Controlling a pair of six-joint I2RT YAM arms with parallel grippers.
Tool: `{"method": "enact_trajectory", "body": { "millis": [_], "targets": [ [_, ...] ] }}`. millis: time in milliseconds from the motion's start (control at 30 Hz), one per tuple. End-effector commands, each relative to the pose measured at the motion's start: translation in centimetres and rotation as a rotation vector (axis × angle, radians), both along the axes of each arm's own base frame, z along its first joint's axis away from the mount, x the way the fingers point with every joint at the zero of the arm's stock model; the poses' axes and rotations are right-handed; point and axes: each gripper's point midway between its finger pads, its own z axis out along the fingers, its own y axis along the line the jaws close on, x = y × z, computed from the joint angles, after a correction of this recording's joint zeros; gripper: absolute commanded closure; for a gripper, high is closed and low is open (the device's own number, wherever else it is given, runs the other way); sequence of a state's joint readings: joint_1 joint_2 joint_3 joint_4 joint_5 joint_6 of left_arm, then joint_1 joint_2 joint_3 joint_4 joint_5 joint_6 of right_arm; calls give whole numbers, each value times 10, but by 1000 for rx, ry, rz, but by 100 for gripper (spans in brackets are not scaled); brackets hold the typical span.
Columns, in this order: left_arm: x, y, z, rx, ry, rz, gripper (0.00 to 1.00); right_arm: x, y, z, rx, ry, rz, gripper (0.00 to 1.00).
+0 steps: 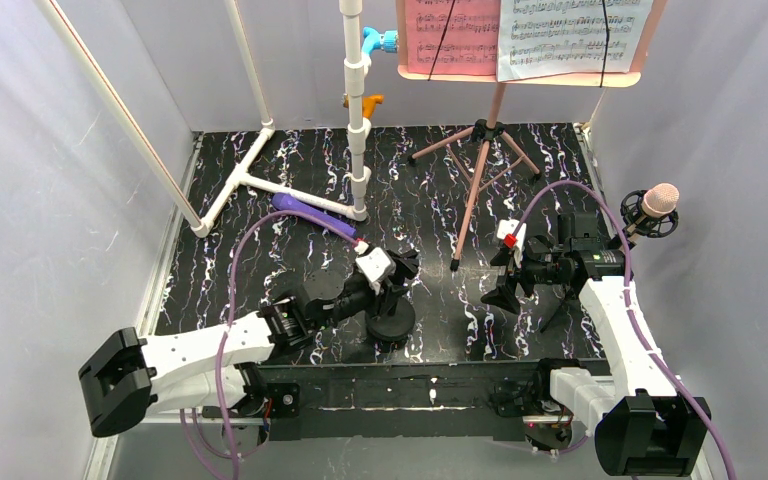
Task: Pack up the instrument practice props
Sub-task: Pick up the microphone stand at the center of the board, then place the microphone stand at the center of the board.
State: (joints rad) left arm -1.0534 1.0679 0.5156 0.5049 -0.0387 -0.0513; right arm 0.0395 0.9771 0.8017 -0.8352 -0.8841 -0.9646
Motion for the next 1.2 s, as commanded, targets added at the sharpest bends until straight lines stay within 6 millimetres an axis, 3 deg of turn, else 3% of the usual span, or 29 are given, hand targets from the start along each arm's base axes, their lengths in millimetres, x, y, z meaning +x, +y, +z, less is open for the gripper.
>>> {"method": "enact_trajectory", "body": {
  "millis": [0, 500, 1167],
  "targets": [
    [3, 15, 25, -47, -31, 60, 100, 3, 0, 0, 1, -19, -3, 2],
    [18, 84, 33, 55, -8, 286, 100, 3, -1, -1, 0, -13, -5, 2],
    [59, 180, 38, 64, 67, 632, 100, 3, -1, -3, -4, -8, -7, 2]
  ]
}}
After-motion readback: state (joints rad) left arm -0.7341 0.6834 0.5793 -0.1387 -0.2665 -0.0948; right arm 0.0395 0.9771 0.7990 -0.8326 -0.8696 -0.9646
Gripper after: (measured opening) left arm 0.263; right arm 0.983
